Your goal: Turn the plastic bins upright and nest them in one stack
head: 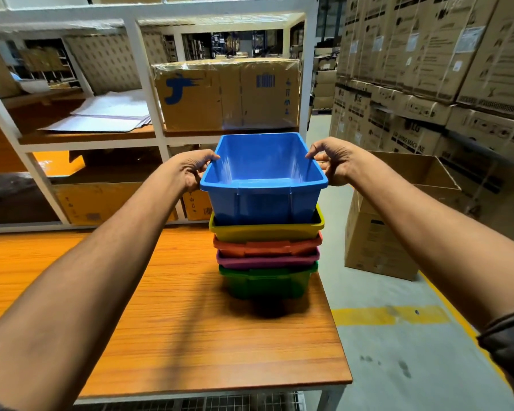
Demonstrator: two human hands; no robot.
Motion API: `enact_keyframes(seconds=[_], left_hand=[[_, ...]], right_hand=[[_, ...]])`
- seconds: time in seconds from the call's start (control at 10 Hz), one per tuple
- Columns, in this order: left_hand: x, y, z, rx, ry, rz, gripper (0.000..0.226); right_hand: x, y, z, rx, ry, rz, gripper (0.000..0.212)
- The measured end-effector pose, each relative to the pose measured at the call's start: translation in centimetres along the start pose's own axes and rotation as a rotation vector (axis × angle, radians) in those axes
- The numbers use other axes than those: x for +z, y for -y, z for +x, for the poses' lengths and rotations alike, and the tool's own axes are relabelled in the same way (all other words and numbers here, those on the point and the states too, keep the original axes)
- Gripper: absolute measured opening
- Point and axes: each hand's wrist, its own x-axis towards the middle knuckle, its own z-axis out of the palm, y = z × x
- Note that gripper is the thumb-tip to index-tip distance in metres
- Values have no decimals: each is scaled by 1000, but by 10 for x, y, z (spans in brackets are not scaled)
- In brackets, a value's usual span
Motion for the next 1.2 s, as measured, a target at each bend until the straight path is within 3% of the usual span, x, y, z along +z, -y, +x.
enact_keyframes(seconds=[0.5, 0.7, 0.8, 1.0, 1.2], left_hand=[[2, 27, 5, -39, 5, -77, 10], [-3, 32, 9, -19, -19, -162, 25], [-6, 37, 7, 9, -26, -216, 32], [-14, 49, -1, 89, -58, -223, 18], [-24, 62, -9, 185, -129, -224, 26]], right_hand=[[-5, -20, 3, 61, -74, -53, 16], [-5, -26, -1, 21, -107, -17, 14], [-9, -30, 0, -9, -134, 13, 16], [-12, -35, -13, -55, -203, 31, 23], [-12, -51, -37, -49, -198, 87, 12]])
